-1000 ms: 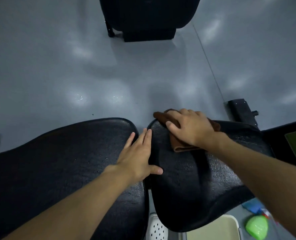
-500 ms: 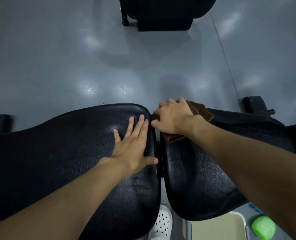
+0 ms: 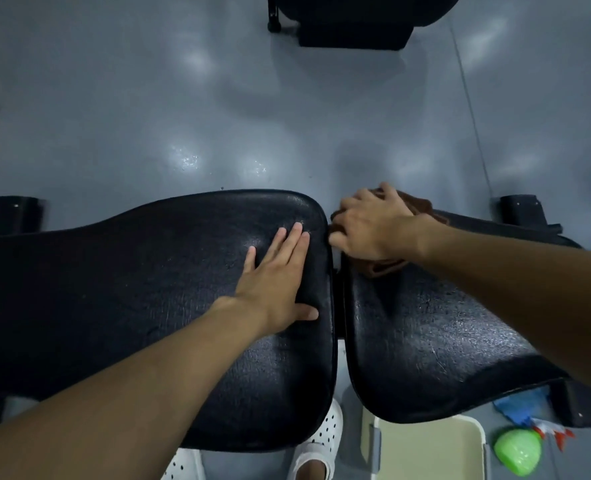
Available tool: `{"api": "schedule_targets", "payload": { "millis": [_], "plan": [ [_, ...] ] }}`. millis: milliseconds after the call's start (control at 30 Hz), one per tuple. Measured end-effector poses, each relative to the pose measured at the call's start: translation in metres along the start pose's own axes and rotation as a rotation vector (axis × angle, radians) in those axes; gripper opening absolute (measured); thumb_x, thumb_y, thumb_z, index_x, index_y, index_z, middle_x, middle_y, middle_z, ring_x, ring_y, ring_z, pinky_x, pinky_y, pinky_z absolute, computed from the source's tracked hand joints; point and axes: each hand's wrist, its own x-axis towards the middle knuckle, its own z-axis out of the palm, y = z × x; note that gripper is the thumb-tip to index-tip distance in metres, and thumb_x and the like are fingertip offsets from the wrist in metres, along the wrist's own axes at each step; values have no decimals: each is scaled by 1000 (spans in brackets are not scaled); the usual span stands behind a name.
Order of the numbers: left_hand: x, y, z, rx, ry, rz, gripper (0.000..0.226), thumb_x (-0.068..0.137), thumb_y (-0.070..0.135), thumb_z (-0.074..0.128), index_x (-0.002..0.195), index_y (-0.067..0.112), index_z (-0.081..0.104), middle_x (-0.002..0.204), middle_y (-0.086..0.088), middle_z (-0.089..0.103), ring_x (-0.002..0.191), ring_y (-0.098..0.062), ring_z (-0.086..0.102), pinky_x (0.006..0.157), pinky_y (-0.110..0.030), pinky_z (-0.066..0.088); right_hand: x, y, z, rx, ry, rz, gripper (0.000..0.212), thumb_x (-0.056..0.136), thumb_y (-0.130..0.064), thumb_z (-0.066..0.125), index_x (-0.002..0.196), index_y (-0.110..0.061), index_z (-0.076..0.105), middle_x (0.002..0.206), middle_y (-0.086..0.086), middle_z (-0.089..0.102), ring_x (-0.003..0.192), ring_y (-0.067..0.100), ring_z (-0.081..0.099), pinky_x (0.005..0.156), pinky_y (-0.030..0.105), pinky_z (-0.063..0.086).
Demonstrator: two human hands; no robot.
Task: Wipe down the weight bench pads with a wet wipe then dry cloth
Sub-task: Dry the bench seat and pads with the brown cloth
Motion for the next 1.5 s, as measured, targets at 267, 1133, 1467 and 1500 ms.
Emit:
{"api": "schedule_targets", "payload": {
  "millis": [267,1133,1467,1500],
  "plan": [
    [1,-6,5,-12,39,6,121,78,50,74,154,24,-17,157,14,-32,145,-8,-26,121,-52,-2,-18,-23,22,-31,127,-14,50,93,-48,32,121,-23,65,142,2,42,143,25,23,118,59,8],
    [-33,13,34,59,19,-29,117,83,51,70,153,23,-19,158,0,-33,147,-23,-25,119,-56,0,-147,-93,120,-13,455,-78,30,79,-33,57,102,-24,74,137,6,51,138,31,37,114,65,20],
    [-42,15,55,55,39,-51,101,94,45,58,153,22,-21,157,-2,-34,146,-26,-26,117,-61,1,-205,-94,161,-279,234,-256,36,83,-25,70,119,-30,70,153,1,22,146,34,9,111,73,3],
    [-41,16,56,60,41,-58,101,94,45,58,152,22,-21,157,-2,-34,146,-27,-27,117,-61,1,-203,-94,156,-279,238,-263,41,86,-26,67,126,-30,66,155,2,21,147,34,6,111,73,3]
  ]
}}
